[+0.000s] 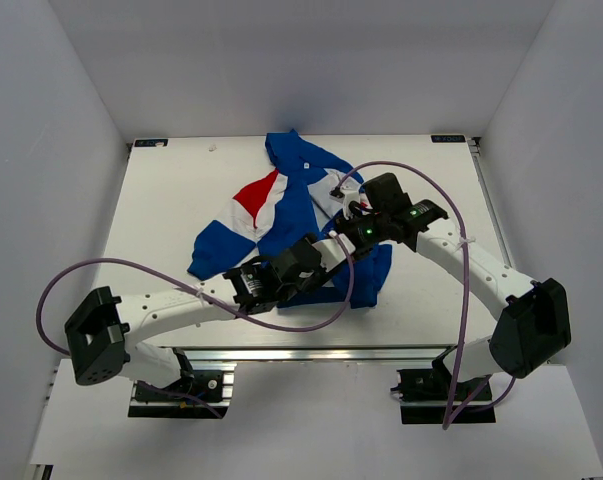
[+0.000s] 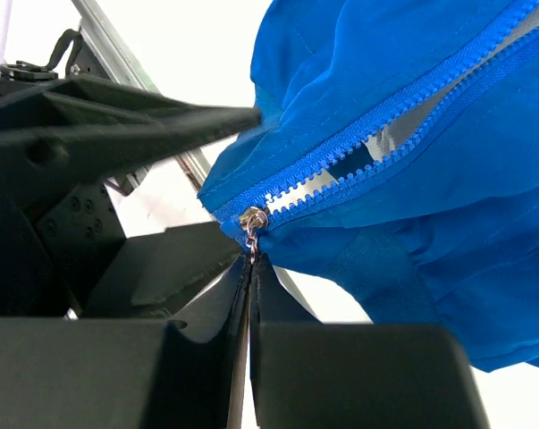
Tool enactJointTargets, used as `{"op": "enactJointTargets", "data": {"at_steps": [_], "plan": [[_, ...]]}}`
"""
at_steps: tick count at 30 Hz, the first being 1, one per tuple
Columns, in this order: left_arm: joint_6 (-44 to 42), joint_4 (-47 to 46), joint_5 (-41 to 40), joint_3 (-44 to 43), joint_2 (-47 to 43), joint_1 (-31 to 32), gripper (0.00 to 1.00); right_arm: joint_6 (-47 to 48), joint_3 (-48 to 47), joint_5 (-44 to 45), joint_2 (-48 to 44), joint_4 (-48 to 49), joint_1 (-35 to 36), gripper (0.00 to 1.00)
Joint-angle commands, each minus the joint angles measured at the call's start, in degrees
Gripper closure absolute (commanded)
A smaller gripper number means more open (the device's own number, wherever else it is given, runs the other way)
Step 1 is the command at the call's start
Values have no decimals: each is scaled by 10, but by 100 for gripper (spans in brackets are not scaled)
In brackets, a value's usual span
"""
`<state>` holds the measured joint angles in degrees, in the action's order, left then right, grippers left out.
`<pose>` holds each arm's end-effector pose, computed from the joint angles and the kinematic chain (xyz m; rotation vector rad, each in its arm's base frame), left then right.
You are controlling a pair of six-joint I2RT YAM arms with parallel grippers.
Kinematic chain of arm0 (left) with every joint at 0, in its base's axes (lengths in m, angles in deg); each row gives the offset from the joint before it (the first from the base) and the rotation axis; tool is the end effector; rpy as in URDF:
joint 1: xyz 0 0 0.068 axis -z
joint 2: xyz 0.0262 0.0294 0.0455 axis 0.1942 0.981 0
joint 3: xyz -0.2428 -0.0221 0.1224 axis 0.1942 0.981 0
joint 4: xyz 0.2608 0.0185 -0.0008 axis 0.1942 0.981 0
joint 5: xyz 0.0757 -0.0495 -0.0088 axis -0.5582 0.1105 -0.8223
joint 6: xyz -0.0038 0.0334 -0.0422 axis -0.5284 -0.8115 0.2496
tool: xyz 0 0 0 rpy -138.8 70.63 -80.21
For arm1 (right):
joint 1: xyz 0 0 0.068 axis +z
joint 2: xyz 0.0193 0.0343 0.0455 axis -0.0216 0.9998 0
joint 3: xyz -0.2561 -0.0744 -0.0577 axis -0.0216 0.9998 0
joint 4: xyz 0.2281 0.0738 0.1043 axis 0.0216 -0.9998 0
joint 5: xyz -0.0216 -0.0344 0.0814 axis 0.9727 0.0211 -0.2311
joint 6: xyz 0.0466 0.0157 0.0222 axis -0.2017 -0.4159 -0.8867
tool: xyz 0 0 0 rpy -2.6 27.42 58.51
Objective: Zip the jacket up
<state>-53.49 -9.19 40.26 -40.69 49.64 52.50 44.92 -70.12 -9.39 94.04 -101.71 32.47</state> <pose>0.1453 -0.2614 0.2706 1.0531 1.8369 -0.1212 0.2393 0.1834 0.2986 -0.7863 2.3823 1.0481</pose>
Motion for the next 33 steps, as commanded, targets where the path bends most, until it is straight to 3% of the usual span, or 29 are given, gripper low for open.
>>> {"op": "enactJointTargets", "data": {"at_steps": [1,4,8,16,23,33], "plan": [[-16,-1,35,-29,10,-1,38,6,-11,-24,-13,2,-1,100],[-17,-5,34,-28,9,-2,47,6,-12,-23,-11,2,-1,100],[-16,-16,35,-20,-4,-1,100,7,-15,-17,-5,0,-1,100],[-21,-34,49,9,-55,0,100,2,-29,34,4,16,-1,100],[-18,-39,93,23,-100,1,100,7,-64,157,17,46,-1,100],[17,-11,106,25,-130,1,100,49,-98,223,46,105,-1,100]]}}
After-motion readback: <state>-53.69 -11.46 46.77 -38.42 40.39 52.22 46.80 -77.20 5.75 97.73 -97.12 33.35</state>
